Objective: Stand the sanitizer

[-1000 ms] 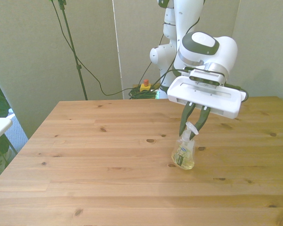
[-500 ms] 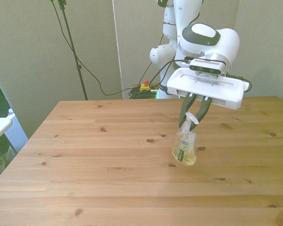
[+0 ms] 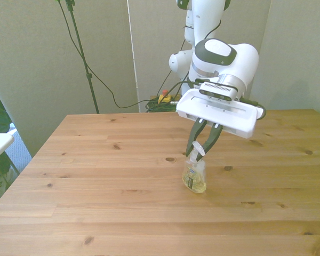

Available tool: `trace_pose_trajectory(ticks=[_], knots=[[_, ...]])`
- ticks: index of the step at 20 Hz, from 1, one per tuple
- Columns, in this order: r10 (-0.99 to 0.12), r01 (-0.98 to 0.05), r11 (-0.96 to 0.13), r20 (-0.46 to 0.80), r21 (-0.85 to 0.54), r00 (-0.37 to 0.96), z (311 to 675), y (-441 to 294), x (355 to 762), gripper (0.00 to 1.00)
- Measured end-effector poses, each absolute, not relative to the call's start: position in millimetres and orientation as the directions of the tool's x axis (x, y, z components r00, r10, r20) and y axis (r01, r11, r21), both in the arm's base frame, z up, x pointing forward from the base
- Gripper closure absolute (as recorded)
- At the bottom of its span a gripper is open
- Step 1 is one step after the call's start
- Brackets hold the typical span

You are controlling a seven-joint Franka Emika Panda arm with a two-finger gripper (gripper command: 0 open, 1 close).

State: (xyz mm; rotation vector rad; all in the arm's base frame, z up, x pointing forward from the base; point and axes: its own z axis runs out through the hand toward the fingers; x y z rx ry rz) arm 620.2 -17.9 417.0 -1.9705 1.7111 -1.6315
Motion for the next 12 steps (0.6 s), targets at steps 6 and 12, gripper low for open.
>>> trace_pose_trajectory(ticks=[6, 12], knots=[[-0.738, -0.68, -0.387, 0.651, -0.623, -0.178, 411, -17, 630, 1.0], [-0.73, -0.676, -0.396, 0.66, -0.621, -0.178, 408, -14, 640, 0.0]])
